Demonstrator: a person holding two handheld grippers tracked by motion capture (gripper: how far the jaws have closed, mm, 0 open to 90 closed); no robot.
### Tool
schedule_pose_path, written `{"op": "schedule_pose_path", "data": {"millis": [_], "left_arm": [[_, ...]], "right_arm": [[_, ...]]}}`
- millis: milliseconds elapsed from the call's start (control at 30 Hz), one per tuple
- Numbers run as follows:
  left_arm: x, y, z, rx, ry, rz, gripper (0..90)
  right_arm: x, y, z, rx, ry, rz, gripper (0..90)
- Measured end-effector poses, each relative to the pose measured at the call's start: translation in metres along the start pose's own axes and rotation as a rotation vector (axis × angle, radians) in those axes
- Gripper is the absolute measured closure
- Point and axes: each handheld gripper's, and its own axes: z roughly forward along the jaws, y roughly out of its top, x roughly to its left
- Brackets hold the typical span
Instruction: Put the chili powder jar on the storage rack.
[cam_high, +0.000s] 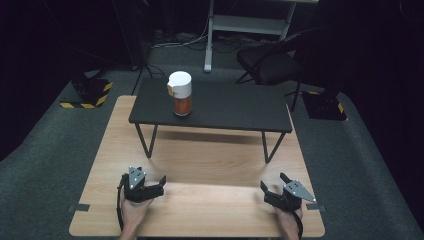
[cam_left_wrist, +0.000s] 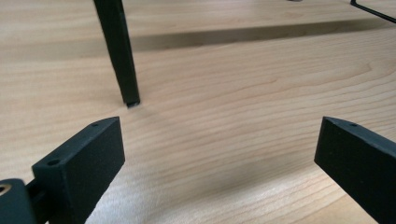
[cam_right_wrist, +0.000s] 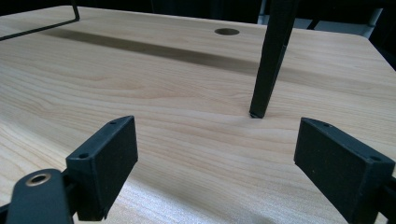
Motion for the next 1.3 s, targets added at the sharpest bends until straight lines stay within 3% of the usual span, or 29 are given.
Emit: {"op": "schedule_pose_path", "data": {"millis": [200, 500, 1300], "left_arm": [[0.002, -0.008, 0.003, 0.003, 0.015, -0.052, 1.8], [-0.003, -0.017, -0.001, -0.034, 0.036, -0.054, 2.2], [-0.005, -0.018, -0.001, -0.038, 0.045, -0.065, 2.3]], "right_arm": [[0.0, 0.0, 0.0, -0.001, -0.001, 0.001, 13.0], [0.001, 0.001, 0.0, 0.008, -0.003, -0.002, 13.4], [-0.001, -0.005, -0.003, -0.033, 0.003, 0.014, 13.2]]}}
